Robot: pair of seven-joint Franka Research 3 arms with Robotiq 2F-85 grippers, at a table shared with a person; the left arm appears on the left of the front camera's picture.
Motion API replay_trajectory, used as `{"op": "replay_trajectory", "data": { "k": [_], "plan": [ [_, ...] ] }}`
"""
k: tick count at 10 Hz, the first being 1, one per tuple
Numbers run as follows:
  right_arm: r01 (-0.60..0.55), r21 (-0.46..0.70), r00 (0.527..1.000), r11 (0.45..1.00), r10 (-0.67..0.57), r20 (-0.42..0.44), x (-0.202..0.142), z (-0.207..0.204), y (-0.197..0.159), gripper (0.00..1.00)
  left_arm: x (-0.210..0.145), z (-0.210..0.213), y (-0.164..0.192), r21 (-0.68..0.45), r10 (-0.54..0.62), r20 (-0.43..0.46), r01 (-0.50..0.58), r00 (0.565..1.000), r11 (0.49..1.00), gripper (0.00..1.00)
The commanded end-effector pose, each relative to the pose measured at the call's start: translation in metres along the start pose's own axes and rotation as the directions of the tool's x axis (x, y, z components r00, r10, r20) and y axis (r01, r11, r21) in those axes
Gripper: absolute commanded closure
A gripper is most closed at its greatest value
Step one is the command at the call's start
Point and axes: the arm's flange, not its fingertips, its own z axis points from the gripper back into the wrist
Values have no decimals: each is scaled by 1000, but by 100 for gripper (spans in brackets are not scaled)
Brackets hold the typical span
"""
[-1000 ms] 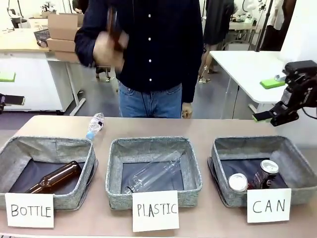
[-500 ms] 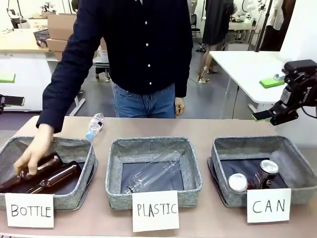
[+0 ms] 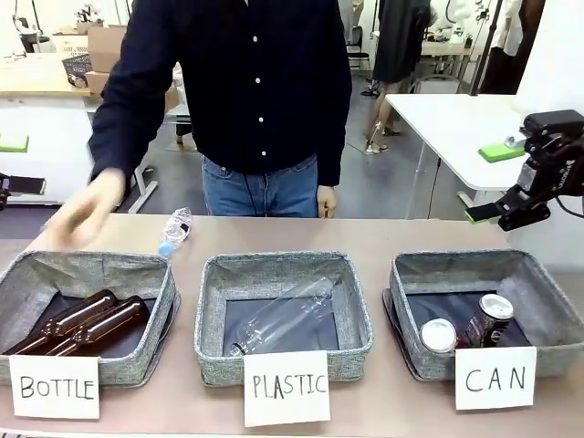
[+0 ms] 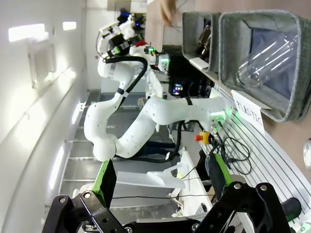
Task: Sort the can waste into the basket.
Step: Pick up the can waste from the table and place it in the right Fabric basket.
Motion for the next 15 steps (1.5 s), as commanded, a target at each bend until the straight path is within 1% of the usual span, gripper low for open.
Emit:
{"op": "replay_trajectory", "data": {
  "k": [1, 15],
  "plan": [
    [-17, -6, 1000, 1000, 17, -12, 2, 4, 1, 0, -2, -3, -1, -1, -3, 11, 3, 1000, 1000, 0],
    [-17, -6, 1000, 1000, 17, -12, 2, 4, 1, 0, -2, -3, -1, -1, -3, 11, 3, 1000, 1000, 0]
  ]
}}
